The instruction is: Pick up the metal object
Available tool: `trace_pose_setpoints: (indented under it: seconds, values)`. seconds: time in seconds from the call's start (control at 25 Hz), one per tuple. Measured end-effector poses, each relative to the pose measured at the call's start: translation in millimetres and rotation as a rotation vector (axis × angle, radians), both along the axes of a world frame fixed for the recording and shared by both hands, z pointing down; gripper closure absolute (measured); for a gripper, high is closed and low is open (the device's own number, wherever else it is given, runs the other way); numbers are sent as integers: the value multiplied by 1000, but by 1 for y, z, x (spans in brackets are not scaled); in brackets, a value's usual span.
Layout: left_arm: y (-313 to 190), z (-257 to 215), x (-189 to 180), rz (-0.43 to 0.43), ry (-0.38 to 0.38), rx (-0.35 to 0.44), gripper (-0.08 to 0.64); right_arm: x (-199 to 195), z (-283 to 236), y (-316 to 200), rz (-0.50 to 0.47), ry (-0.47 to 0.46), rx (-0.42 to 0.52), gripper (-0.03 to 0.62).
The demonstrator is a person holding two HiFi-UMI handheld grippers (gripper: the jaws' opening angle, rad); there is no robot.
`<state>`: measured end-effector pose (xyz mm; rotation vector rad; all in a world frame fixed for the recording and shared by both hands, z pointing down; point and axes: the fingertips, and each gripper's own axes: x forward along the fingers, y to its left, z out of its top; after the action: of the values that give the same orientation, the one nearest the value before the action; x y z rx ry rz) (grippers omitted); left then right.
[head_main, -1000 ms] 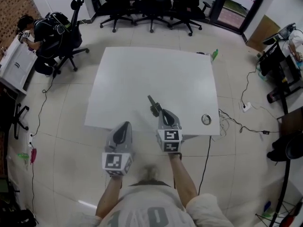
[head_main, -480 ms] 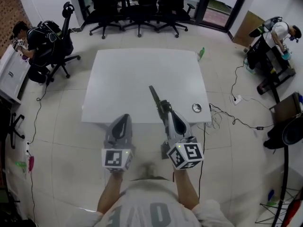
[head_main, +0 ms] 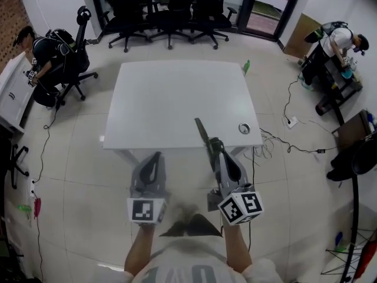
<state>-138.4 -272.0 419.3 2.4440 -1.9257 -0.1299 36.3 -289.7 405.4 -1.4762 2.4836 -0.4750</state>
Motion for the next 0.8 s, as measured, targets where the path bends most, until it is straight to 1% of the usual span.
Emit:
trace_pose_setpoints:
  seconds: [0.12,0.24,0.4,0.48,0.68,0.8]
  values:
    - [6,-4,-13,-25,17,14,560,1,-10,13,9,-27,15,574]
    - [33,-9,-16,-36,2,32,560,6,-22,42,14,-45,40,574]
    - [76,-16,-11,-43,-2,90,558,20,-40,91,20,-58,99,574]
    - [107,-16,1,-40,-7,93,560,32,-41,124,20,-63,106,574]
    - [205,-6,50,-32,-25,93,559,83,-24,222,21,-87,80,574]
    - [261,-1,69,-21,-27,70,560,94,-17,274,13,-107,51,574]
